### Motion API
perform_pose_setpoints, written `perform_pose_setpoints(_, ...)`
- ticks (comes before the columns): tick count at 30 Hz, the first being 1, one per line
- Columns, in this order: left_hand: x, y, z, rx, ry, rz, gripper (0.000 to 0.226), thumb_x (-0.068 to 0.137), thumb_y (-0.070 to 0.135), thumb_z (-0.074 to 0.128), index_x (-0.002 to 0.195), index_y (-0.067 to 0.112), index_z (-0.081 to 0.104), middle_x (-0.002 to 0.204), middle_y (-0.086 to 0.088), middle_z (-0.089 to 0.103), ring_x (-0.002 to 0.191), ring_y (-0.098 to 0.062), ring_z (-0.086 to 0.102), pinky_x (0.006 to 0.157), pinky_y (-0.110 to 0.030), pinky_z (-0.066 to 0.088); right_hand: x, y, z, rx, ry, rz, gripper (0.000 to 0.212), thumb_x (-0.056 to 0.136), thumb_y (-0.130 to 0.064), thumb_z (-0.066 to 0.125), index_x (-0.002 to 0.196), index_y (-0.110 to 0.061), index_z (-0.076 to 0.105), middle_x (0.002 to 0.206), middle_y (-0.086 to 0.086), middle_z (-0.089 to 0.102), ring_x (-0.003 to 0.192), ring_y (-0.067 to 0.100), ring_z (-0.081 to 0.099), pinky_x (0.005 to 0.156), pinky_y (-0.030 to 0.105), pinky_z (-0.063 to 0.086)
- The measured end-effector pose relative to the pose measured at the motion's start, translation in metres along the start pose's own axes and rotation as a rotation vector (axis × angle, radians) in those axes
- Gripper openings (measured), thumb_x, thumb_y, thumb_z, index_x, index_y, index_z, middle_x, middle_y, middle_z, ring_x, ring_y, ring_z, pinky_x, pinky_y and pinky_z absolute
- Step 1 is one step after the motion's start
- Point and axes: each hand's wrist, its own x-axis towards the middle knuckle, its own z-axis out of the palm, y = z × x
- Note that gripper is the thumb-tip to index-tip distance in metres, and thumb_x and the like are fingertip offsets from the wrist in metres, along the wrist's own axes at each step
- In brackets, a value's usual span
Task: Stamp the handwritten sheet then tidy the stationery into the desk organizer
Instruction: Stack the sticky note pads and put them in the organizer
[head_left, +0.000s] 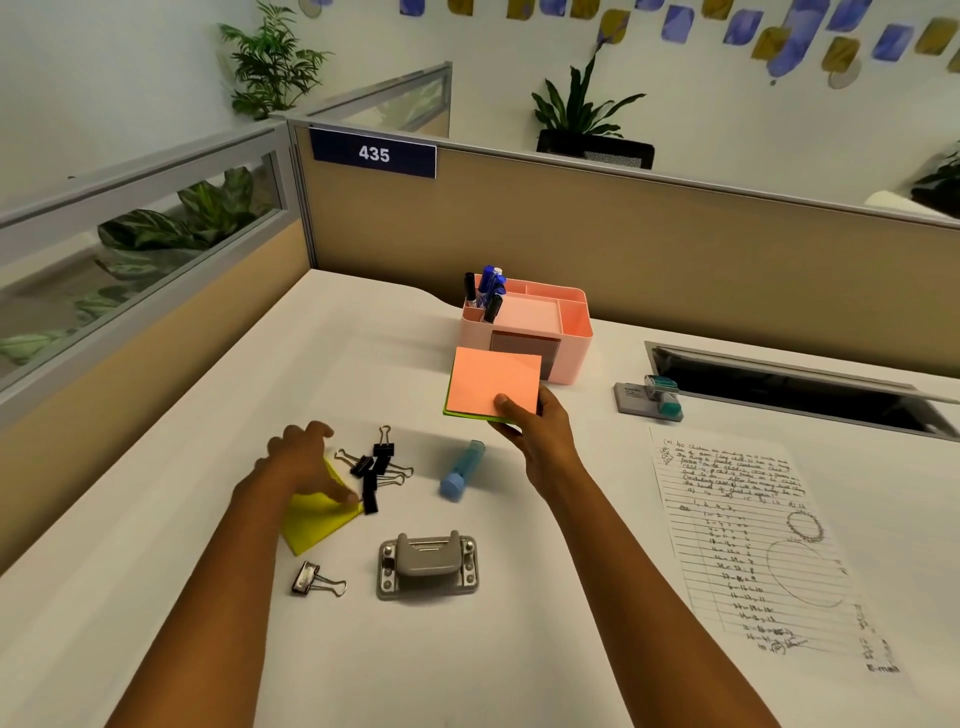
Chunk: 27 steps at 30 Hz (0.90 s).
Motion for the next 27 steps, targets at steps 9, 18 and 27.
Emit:
perform_pose_setpoints(9,-0.011,-0.01,0.0,0.18,0.013,-0.118,0.094,0.06,0.046,0.082,0.135,0.02,0.031,0.137,-0.012,0.042,0.129,-0.03,0.036,0.103,-0.033,0.028,-0.013,0.0,-0.001,-0.016,-0.029,0.002,0.054,0.088,-0.005,0.059,0.138,-0.007,0.038,0.139,0.013,0.048,0.121,0.034,0.052,0.095,0.04,0.048)
perform_pose_setpoints(18,-0.016,-0.012,-0.027,-0.334,-0.006,-0.043,0.053,0.075,0.018,0.076,0.121,0.0,0.057,0.127,-0.022,0.055,0.112,-0.035,0.052,0.089,-0.04,0.044,-0.022,0.001,-0.002,0.048,-0.094,0.067,0.045,0.093,-0.014,0.054,0.135,-0.008,0.038,0.113,0.004,0.057,0.106,0.026,0.056,0.089,0.038,0.049)
perform_pose_setpoints(27,-0.038,0.056,-0.063,-1.11,0.15,0.17,0.022,0.089,0.018,0.058,0.109,0.01,0.059,0.1,-0.01,0.059,0.09,-0.026,0.056,0.071,-0.03,0.048,-0.027,-0.002,0.018,-0.011,-0.231,-0.045,0.045,0.093,-0.017,0.053,0.134,-0.007,0.039,0.122,0.007,0.055,0.105,0.02,0.057,0.076,0.026,0.055)
